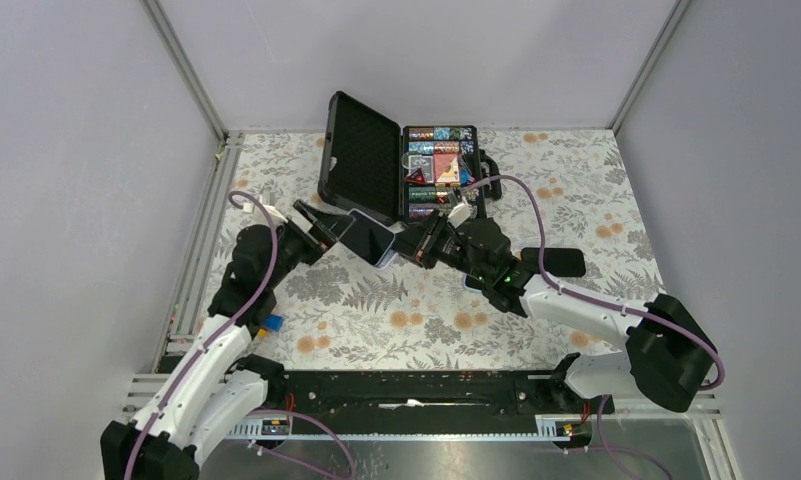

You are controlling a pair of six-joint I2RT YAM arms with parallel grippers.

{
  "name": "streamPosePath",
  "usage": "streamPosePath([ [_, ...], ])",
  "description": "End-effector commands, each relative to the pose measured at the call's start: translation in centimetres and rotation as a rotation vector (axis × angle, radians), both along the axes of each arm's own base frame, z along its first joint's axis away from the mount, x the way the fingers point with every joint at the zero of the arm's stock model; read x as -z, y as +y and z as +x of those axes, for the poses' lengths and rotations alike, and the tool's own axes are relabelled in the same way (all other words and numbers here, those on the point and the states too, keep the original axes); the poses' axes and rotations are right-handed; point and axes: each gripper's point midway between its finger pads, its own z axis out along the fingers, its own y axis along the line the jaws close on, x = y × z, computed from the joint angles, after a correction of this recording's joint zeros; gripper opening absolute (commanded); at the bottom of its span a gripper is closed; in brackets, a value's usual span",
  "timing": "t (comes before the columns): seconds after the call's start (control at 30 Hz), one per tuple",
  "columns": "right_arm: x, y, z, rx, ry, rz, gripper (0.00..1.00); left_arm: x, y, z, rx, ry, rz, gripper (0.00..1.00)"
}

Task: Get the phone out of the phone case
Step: Remove the phone case from the phone.

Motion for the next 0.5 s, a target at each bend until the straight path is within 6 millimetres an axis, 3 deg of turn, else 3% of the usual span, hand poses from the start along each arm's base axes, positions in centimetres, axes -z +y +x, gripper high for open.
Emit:
streamPosePath([
  [0.0, -1.6, -0.5, 1.4, 0.06, 0.001, -0.037, 0.0, -0.9, 3.7, 0.1, -0.122, -0.098, 0.236, 0.99],
  [0.1, 0.5, -0.4, 1.8, 0.077, 0.052, -0.152, 0.0, -2.7, 4.0, -0.1, -0.114, -0.182, 0.293, 0.98],
  [0.2, 1.7, -0.3, 2.0, 0.084, 0.084, -0.194, 0.0, -3.6, 2.8, -0.3, -0.012, -0.253, 0.355, 0.98],
  [0.47, 3.5, 0.0, 2.3, 0.087, 0.157, -0.272, 0.0, -2.0, -1.9, -1.6, 0.26, -0.235, 0.458, 0.93],
])
